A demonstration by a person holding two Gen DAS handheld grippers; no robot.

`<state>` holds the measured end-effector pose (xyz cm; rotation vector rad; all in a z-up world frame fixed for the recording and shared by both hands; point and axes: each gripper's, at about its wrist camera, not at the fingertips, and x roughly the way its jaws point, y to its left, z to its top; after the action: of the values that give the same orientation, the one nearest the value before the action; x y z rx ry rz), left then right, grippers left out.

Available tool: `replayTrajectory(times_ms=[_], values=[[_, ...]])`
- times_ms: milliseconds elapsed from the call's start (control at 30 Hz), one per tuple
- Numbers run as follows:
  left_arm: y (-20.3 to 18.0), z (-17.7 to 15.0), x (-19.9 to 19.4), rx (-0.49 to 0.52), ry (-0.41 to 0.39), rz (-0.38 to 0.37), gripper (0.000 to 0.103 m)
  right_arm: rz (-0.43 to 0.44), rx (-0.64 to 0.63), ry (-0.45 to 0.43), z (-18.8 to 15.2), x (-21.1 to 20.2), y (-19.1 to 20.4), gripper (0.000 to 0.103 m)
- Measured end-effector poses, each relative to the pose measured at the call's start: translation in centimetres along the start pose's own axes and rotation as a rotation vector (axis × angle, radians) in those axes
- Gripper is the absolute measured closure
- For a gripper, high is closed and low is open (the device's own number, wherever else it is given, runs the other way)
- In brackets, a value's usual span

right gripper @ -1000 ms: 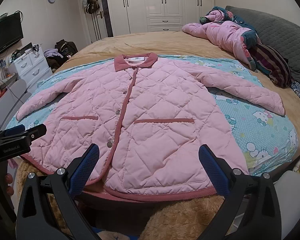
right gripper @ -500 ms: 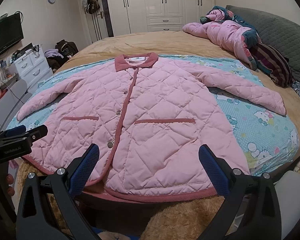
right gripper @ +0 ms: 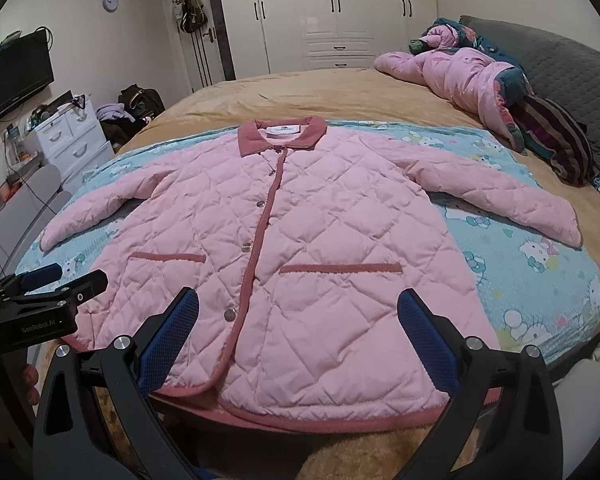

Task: Fold large clothes
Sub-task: 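Move both tools toward the pink quilted jacket on the bed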

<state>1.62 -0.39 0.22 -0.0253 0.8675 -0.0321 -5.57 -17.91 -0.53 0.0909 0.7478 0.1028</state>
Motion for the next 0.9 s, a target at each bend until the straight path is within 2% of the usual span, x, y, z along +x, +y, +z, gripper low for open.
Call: replayTrajectory(times_ms=[467, 900], values=[[0.2, 3.6, 0.6, -0.009, -0.026, -0.024, 0.009, 0.014, 0.018, -0.028, 3.4, 1.1, -0.5, 0.004], [-0.9, 9.3, 2.1, -0.003, -0.065, -0.04, 0.009, 0.007, 0.044, -0.053, 8.1, 2.5, -1.3, 0.004]])
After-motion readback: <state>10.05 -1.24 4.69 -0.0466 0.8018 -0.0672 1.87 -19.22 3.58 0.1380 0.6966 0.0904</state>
